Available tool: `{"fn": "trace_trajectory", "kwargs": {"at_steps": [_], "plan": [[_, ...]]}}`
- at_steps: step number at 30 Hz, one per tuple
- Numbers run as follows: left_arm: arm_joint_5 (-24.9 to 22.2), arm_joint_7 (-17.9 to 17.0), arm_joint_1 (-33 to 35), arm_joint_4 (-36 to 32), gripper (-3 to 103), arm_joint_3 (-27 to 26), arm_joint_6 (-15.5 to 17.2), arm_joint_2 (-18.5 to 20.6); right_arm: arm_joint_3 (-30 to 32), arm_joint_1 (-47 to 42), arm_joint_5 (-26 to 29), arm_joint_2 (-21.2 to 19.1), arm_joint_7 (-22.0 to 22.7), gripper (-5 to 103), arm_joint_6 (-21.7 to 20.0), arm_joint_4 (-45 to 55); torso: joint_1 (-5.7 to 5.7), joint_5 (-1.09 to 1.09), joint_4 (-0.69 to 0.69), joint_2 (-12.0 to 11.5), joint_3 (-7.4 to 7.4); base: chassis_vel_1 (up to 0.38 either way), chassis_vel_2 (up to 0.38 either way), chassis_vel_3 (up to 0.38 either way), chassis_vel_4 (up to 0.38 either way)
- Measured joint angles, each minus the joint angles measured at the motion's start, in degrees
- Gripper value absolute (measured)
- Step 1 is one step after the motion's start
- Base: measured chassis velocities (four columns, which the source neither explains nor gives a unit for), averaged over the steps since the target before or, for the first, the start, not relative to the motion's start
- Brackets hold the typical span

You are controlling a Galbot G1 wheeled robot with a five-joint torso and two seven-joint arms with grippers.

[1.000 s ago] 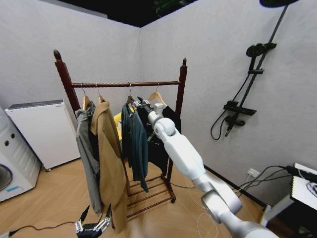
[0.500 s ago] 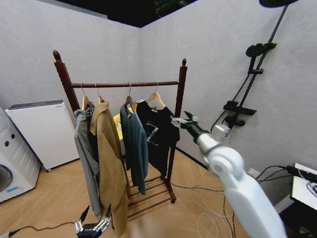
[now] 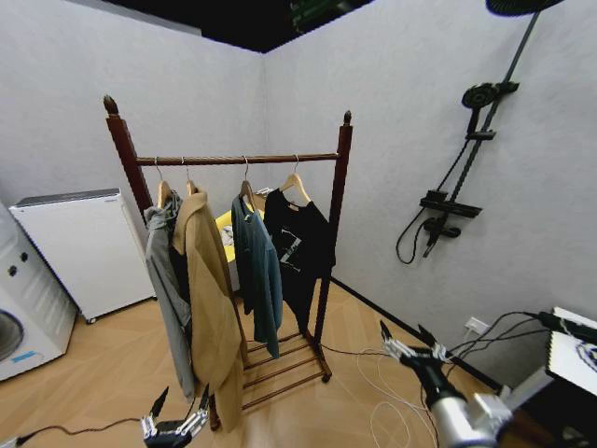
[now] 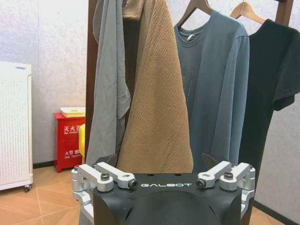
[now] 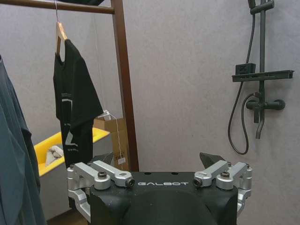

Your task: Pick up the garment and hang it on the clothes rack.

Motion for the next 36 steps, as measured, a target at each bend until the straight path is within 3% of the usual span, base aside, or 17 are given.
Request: {"fn": "trace_trajectory", "kwargs": {"at_steps": [36], "plan": [[0.0, 0.0, 0.0, 0.0, 100, 0.0, 0.0, 0.0, -1.2, 1.3, -0.1, 0.2, 0.2, 100, -1.0, 0.2, 0.02, 0.01, -0.01, 0.0, 0.01, -0.021, -0.022, -0.02, -0.019]]}}
